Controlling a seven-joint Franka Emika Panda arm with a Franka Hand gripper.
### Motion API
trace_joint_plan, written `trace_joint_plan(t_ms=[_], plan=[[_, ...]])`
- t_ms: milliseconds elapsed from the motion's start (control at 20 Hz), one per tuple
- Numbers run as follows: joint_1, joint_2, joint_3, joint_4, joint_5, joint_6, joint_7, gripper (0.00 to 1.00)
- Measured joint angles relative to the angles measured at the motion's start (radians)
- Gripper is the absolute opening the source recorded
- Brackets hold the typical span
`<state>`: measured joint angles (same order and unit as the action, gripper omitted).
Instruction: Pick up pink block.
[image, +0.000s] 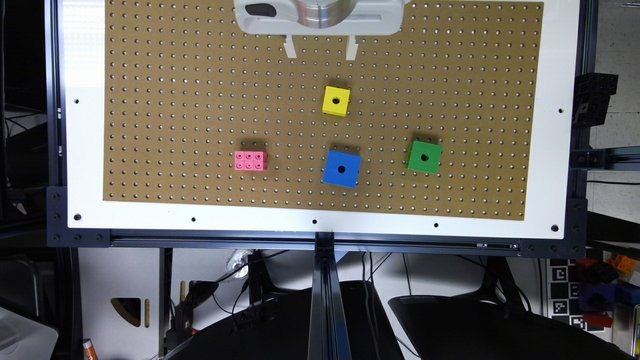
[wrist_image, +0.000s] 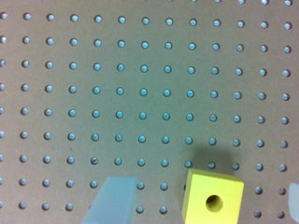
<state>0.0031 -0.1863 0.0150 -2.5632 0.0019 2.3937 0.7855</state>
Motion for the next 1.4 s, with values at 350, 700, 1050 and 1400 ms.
trace_joint_plan(t_ms=[350,700,1050,1400], plan=[[-0.016,0.000,0.000,0.001,-0.0011,0.000,-0.003,1.00],[-0.101,0.049,-0.001,0.076,-0.0054,0.001,-0.067,1.00],[-0.143,0.210,-0.001,0.232,-0.0080,0.001,-0.101,1.00],[-0.227,0.271,-0.004,0.318,-0.0098,0.001,-0.186,1.00]])
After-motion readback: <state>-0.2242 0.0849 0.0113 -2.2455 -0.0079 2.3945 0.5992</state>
